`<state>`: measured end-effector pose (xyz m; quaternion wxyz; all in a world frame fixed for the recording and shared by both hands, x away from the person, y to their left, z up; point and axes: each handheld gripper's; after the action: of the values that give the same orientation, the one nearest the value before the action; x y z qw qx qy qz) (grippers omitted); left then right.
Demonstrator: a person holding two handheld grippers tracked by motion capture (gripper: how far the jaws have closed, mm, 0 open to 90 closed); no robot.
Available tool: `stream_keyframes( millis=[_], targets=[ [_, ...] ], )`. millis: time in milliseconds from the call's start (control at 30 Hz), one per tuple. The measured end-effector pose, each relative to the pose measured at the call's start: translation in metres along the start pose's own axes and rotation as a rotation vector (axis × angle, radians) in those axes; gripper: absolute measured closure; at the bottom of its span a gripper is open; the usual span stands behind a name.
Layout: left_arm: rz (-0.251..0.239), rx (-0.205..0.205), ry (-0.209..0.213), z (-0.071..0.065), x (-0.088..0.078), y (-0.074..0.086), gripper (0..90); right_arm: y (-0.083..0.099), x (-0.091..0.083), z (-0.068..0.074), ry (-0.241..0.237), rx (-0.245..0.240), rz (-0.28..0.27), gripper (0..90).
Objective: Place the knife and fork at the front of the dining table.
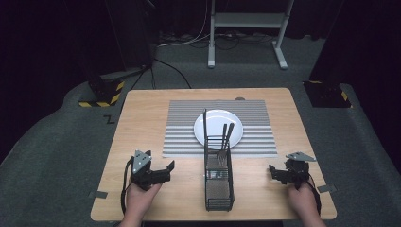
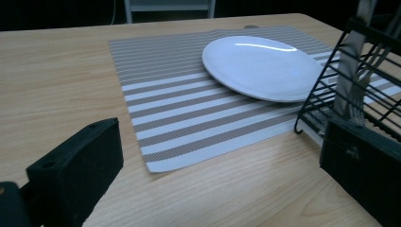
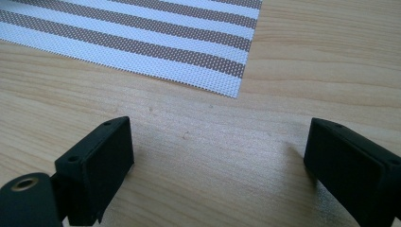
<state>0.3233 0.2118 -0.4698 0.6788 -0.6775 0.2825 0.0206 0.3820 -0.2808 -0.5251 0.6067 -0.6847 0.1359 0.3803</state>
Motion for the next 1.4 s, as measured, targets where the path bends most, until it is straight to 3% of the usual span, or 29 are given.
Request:
stream_keyframes(
  millis=[233, 433, 667, 1200, 1333, 1400],
  targets=[
    [-0.006, 0.039, 0.036, -0.013, 0.005, -0.006, 0.9, 0.0, 0.0, 0.0, 0.003, 0.004, 0.002, 8.7],
    [-0.011, 0.076, 0.036, -0.022, 0.005, -0.008, 2.4, 0.0, 0.0, 0.0, 0.004, 0.004, 0.001, 8.7],
    [-0.009, 0.08, 0.065, -0.028, 0.004, -0.009, 2.6, 0.0, 0.0, 0.0, 0.004, 0.001, -0.001, 8.7],
    [-0.073, 0.069, 0.111, -0.044, 0.009, -0.02, 1.0, -0.001, 0.0, 0.0, 0.009, 0.001, 0.0, 8.8],
    [-0.11, 0.118, 0.095, -0.055, 0.014, -0.028, 6.2, -0.001, 0.0, 0.0, 0.009, 0.003, 0.001, 8.8],
    [-0.124, 0.12, 0.094, -0.059, 0.016, -0.031, 9.1, -0.001, 0.0, 0.0, 0.009, 0.004, 0.0, 8.8]
  ],
)
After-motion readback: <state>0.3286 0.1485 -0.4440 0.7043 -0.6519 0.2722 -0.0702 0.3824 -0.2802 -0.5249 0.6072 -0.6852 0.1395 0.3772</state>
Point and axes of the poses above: each handheld gripper's, and its own axes: x roughly forward along the jaws, y roughly out of its underside, z roughly to its left, and after that the axes turned 3 degrees about -y, right-handed
